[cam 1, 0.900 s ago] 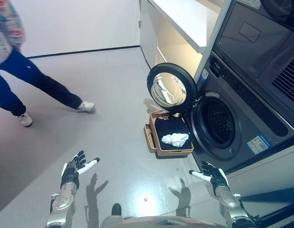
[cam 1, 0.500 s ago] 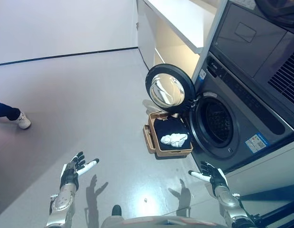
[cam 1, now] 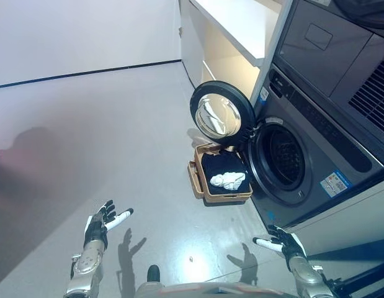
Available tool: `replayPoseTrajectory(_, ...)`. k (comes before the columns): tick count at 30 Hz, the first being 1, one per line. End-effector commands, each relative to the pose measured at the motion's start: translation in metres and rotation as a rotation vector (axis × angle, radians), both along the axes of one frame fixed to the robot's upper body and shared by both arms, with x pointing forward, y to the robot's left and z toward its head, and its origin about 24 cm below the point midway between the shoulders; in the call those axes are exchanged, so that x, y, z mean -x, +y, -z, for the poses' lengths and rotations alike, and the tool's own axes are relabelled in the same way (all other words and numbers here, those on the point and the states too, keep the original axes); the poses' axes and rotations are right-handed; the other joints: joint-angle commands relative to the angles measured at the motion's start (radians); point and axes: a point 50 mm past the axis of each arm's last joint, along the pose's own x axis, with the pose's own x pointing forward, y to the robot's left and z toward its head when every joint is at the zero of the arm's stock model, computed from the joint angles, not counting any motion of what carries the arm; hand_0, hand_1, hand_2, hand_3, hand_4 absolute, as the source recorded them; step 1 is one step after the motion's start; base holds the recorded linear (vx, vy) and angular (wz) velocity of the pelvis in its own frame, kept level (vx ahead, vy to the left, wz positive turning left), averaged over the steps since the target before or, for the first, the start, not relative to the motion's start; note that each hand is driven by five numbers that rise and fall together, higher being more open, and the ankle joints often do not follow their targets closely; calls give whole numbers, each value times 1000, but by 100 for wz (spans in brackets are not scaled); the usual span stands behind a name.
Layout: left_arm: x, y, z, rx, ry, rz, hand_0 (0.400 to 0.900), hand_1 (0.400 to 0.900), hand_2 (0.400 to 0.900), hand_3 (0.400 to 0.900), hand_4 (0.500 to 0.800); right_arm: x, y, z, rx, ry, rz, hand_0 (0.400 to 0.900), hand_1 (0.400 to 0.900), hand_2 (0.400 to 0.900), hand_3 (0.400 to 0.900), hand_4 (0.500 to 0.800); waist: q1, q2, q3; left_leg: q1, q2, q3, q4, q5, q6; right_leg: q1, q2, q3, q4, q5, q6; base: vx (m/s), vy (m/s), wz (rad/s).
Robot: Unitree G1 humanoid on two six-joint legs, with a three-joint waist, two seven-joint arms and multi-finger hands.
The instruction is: Put the clothes in the basket into the washing machine.
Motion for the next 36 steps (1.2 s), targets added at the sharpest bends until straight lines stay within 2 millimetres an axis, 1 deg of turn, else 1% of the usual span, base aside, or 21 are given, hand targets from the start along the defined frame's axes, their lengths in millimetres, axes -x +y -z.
replayPoseTrajectory(1, -37, 19, -38, -54, -205, -33, 900, 900, 900, 900, 800, -26, -33, -32, 91, -168, 27, 900, 900, 900, 900, 800, 21, -46, 3, -22, 73, -39, 225, -111, 10, -152, 25, 14, 109, 92, -48, 55, -207, 2)
replayPoseTrajectory(3, -38, 15, -36, -39, -198, -29, 900, 900, 900, 900, 800, -25, -35, -33, 93, -172, 37, 900, 900, 900, 900, 800, 29, -50, 13, -31, 60, -65, 270, -78, 19, -118, 41, 10, 93, 87, -65, 79, -157, 3)
replayPoseTrajectory(6, -46, 10, -37, -33, -205, -10, 900, 900, 900, 900, 800, -24, -43, -37, 112, -187, 72, 900, 900, 900, 900, 800, 27, -42, 31, -83, 94, -102, 202, 50, 16, -113, 52, -7, 108, 54, -81, 41, -42, 21)
replayPoseTrajectory(7, -46, 9, -36, -33, -199, -10, 900, 900, 900, 900, 800, -23, -44, -37, 116, -187, 80, 900, 900, 900, 900, 800, 27, -45, 35, -99, 96, -106, 183, 53, 23, -117, 50, -5, 122, 50, -84, 60, 26, 7)
replayPoseTrajectory(10, -47, 10, -31, -41, -176, -28, 900, 900, 900, 900, 800, -29, -43, -37, 122, -194, 88, 900, 900, 900, 900, 800, 37, -48, 51, -178, 109, -114, 91, 119, 25, -128, 51, 20, 161, 38, -78, 135, 28, -26)
replayPoseTrajectory(13, -42, 13, -28, -37, -160, -56, 900, 900, 900, 900, 800, -34, -38, -37, 116, -206, 92, 900, 900, 900, 900, 800, 59, -39, 69, -221, 121, -88, 1, 138, 17, -112, 56, 63, 179, 14, -68, 205, 42, -47)
replayPoseTrajectory(16, -34, 17, -22, -39, -137, -94, 900, 900, 900, 900, 800, -37, -38, -36, 119, -203, 94, 900, 900, 900, 900, 800, 73, -12, 74, -236, 135, -77, -44, 150, -2, -82, 61, 104, 179, -17, -57, 242, 119, -52)
replayPoseTrajectory(18, -29, 19, -20, -39, -130, -118, 900, 900, 900, 900, 800, -43, -36, -38, 120, -216, 93, 900, 900, 900, 900, 800, 81, 9, 69, -244, 145, -60, -51, 159, -18, -48, 54, 130, 165, -39, -47, 319, 237, -62)
replayPoseTrajectory(19, -24, 22, -18, -42, -127, -141, 900, 900, 900, 900, 800, -47, -34, -37, 114, -216, 88, 900, 900, 900, 900, 800, 98, 25, 61, -236, 147, -64, -43, 167, -29, -16, 35, 154, 157, -54, -35, 286, 227, -58)
replayPoseTrajectory(20, -24, 22, -19, -42, -127, -141, 900, 900, 900, 900, 800, -47, -34, -37, 114, -216, 88, 900, 900, 900, 900, 800, 99, 23, 63, -233, 146, -62, -44, 167, -29, -14, 34, 155, 157, -55, -35, 407, 365, -72)
replayPoseTrajectory(21, -25, 26, -23, -49, -155, -166, 900, 900, 900, 900, 800, -54, -27, -38, 95, -236, 75, 900, 900, 900, 900, 800, 113, 32, 55, -231, 136, -69, -10, 163, -32, 24, 2, 173, 144, -67, -16, 218, 207, -31)
replayPoseTrajectory(22, -25, 26, -23, -50, -155, -166, 900, 900, 900, 900, 800, -54, -26, -38, 95, -236, 75, 900, 900, 900, 900, 800, 113, 30, 56, -230, 134, -68, -9, 162, -31, 26, 0, 173, 144, -68, -16, 346, 438, -46)
replayPoseTrajectory(23, -29, 28, -32, -66, -200, -168, 900, 900, 900, 900, 800, -65, -22, -43, 85, -265, 62, 900, 900, 900, 900, 800, 127, 29, 54, -271, 94, -68, 127, 103, -21, 36, -58, 173, 160, -75, 9, 134, 236, -15)
replayPoseTrajectory(24, -29, 29, -32, -66, -200, -169, 900, 900, 900, 900, 800, -65, -22, -43, 85, -265, 62, 900, 900, 900, 900, 800, 125, 27, 53, -275, 90, -69, 133, 99, -20, 35, -61, 172, 161, -77, 10, 260, 418, -44)
replayPoseTrajectory(25, -32, 27, -36, -67, -223, -166, 900, 900, 900, 900, 800, -68, -15, -42, 83, -267, 38, 900, 900, 900, 900, 800, 145, 29, 50, -298, 65, -87, 129, 120, -15, 51, -103, 176, 170, -61, 27, 211, 301, -45)
replayPoseTrajectory(26, -36, 28, -37, -60, -226, -166, 900, 900, 900, 900, 800, -69, -13, -39, 76, -252, 37, 900, 900, 900, 900, 800, 165, 15, 50, -310, 20, -74, 209, 64, 2, 41, -150, 174, 198, -7, 53, 284, 365, -40)
replayPoseTrajectory(27, -41, 30, -39, -63, -226, -163, 900, 900, 900, 900, 800, -75, -9, -38, 58, -260, 60, 900, 900, 900, 900, 800, 176, 5, 54, -324, -4, -56, 254, 30, 19, 37, -167, 171, 222, 49, 51, 187, 235, -19)
replayPoseTrajectory(29, -52, 34, -53, -61, -305, -162, 900, 900, 900, 900, 800, -97, 1, -49, 44, -315, 38, 900, 900, 900, 900, 800, 192, -5, 75, -362, -28, -62, 257, 35, 32, -26, -160, 186, 236, 135, 58, 81, 142, 8)
replayPoseTrajectory(32, -58, 39, -63, -90, -341, -174, 900, 900, 900, 900, 800, -106, 10, -51, 31, -334, 12, 900, 900, 900, 900, 800, 202, -39, 73, -402, -61, -74, 214, 53, 36, -7, -155, 151, 149, 217, 84, 103, 72, 45)
replayPoseTrajectory(33, -61, 39, -65, -95, -350, -170, 900, 900, 900, 900, 800, -107, 10, -52, 36, -330, 3, 900, 900, 900, 900, 800, 203, -46, 71, -415, -68, -76, 209, 52, 36, -1, -157, 138, 123, 216, 87, 132, 91, 49)
replayPoseTrajectory(36, -67, 37, -70, -106, -368, -164, 900, 900, 900, 900, 800, -113, 9, -57, 72, -331, -26, 900, 900, 900, 900, 800, 213, -74, 67, -447, -98, -64, 237, 20, 48, 28, -194, 89, 67, 279, 94, 153, 158, 15)
